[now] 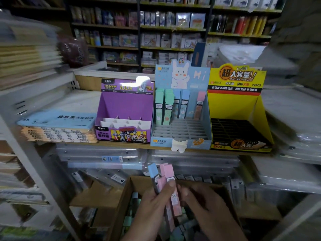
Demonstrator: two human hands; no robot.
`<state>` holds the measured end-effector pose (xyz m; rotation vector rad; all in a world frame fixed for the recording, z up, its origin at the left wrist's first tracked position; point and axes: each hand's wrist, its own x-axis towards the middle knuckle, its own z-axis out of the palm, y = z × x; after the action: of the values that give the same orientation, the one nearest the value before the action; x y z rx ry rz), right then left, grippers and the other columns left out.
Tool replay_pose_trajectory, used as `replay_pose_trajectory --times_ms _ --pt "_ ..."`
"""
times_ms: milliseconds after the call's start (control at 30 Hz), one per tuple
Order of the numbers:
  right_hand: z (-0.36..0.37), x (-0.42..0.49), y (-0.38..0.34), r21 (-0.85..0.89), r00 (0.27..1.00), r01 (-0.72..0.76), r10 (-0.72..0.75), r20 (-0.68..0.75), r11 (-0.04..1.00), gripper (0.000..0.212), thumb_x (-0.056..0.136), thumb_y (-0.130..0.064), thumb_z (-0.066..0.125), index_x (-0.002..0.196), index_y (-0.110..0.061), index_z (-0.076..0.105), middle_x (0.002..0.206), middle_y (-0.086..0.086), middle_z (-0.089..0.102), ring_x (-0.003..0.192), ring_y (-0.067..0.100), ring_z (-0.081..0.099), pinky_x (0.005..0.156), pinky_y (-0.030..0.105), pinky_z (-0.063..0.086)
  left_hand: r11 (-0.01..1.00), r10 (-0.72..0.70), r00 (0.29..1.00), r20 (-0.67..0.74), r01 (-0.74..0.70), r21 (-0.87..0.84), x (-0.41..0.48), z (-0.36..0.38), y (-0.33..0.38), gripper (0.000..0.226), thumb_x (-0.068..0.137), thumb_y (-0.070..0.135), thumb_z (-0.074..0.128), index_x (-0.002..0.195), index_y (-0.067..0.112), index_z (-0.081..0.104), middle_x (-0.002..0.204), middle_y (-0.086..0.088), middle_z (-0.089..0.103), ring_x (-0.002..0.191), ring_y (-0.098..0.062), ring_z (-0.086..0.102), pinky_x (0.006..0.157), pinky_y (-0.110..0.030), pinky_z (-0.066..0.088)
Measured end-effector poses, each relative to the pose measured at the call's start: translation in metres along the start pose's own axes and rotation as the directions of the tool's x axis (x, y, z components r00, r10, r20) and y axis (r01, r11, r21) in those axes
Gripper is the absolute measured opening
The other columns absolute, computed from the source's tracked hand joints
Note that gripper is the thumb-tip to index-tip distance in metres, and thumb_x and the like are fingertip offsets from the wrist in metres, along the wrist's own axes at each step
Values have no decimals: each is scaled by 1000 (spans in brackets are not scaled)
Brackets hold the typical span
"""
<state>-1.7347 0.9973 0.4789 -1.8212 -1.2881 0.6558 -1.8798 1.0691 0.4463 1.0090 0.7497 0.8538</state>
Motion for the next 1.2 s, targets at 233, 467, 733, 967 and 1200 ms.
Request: replay_pose_trajectory --times_ms 233,467,733,967,1200 --pt "-31 15 -53 427 964 222 -262 36 877 20 94 -20 65 81 -6 69 65 24 62 54 21 63 51 21 51 965 190 982 19 -190 183 -16 23 45 35 93 33 65 83 2 78 69 -21 73 56 -24 71 53 -23 54" --pt "-39 34 -71 509 968 230 -249 -32 829 27 90 -14 72 69 -1 62 51 8 56 44 17 49 42 23 39 957 211 976 59 -219 189 -23 43 74 18 98 16 61 106 7 74 68 -23 73 51 -23 70 46 -23 54" --pt "-64 51 -81 487 938 341 -326 -117 804 6 88 -18 75 88 -13 72 63 9 66 48 15 55 45 26 44 974 214 976 -35 -211 81 -5 40 84 43 75 54 66 92 16 77 79 -25 75 64 -39 73 54 -36 59" --pt "-119 85 -108 327 873 482 -414 -257 813 14 90 -19 71 94 -6 68 72 15 73 57 21 66 52 27 54 958 285 958 -12 -285 36 11 33 109 35 85 45 65 86 12 77 73 -16 67 57 -25 61 47 -31 50" --pt "-143 137 -125 166 850 506 -458 -259 846 5 94 -9 68 93 -4 68 76 22 70 62 23 71 60 31 60 930 356 932 -72 -345 128 28 36 131 36 100 32 59 80 3 70 64 -21 65 41 -24 50 38 -28 39"
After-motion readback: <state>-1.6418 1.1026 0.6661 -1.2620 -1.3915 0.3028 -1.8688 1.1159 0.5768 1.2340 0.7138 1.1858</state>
